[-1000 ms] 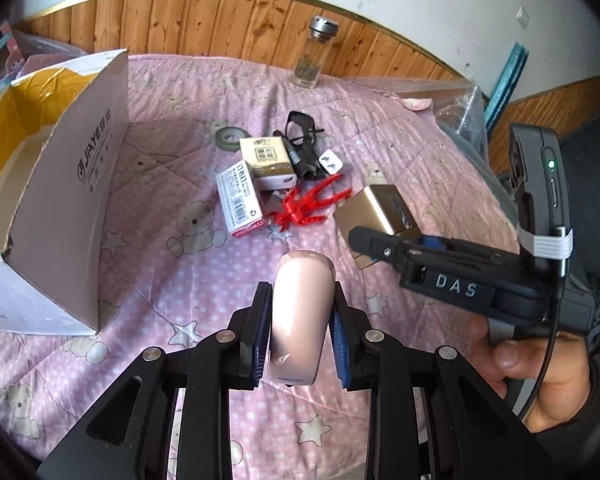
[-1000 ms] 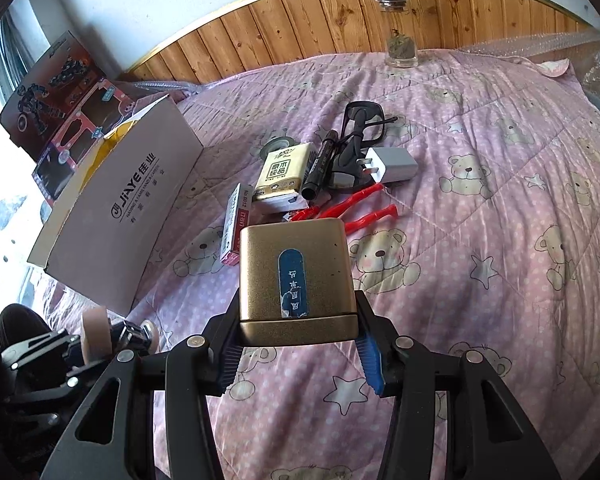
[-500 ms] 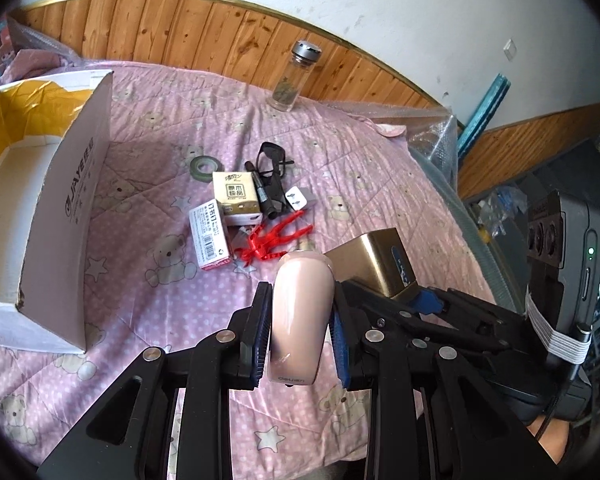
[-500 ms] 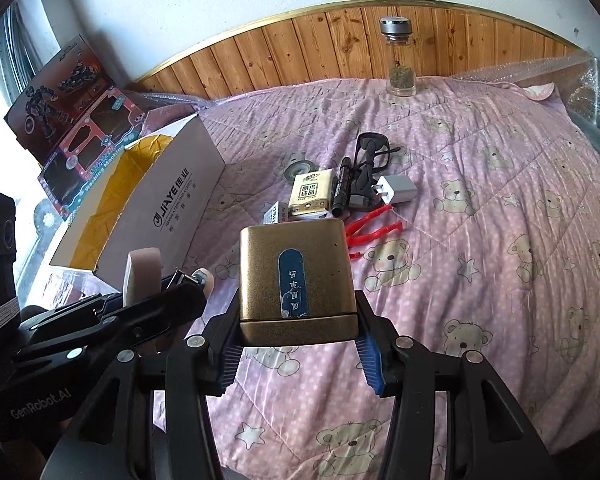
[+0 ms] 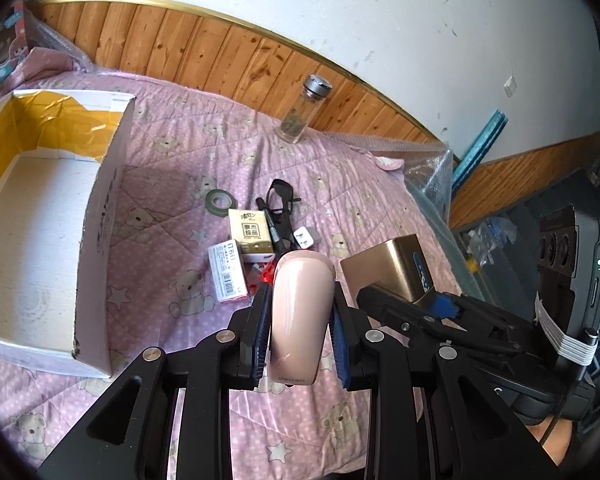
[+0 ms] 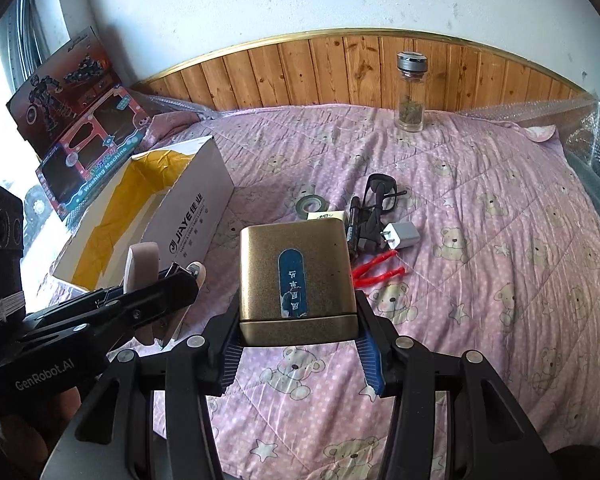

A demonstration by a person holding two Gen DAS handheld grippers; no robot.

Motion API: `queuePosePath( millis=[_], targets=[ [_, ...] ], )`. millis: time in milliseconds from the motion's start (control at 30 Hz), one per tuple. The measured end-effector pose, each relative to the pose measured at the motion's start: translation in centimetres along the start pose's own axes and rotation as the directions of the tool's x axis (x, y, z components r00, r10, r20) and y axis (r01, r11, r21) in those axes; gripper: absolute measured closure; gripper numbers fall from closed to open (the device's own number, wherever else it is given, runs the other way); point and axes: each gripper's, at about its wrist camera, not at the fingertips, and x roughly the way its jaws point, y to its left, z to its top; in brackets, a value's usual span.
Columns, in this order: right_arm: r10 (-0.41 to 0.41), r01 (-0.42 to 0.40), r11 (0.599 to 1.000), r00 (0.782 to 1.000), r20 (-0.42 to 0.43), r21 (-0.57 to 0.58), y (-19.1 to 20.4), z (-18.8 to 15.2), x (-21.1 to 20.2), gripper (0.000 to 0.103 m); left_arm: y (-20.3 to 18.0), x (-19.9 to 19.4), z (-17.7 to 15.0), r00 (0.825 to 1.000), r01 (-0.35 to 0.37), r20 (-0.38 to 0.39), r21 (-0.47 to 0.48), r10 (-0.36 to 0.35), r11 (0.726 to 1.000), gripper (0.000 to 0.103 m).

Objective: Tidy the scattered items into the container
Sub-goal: 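Carry the pink stapler and gold power bank with both tools over the white box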

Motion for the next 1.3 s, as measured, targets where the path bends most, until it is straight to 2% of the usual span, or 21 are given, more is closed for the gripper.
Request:
queuePosePath(
  millis=[433,567,800,1300],
  targets=[
    [-0.009,0.007,0.999,1.000,-0.026,-0.053,2.6,2.3,0.8,0.052,3.2,-1.8,2.3,0.999,0.010,0.037,-0.039,-0.009,0.999,0.075],
    [-0.013,0.011,0.998,0.999,-0.044,-0.063,2.8,2.5,1.4,0.052,4.1,-2.1,2.3,0.999,-0.007,0.043,-0.052,0.009,0.999,0.075],
    [0.018,-0.023,0.997,0.998,-0.059,-0.075,4.0,3.6,2.1,0.052,5.6,-3.8,3.3,0.996,-0.049,0.074,-0.064,0.054,0.997,0.075],
    [0.114,-0.119,0.982,0.992,-0.045,-0.147,9.3,6.9,3.1,0.052,9.3,-7.5,7.1,0.980,-0.122,0.144,-0.096,0.135,0.988,0.075]
  ],
)
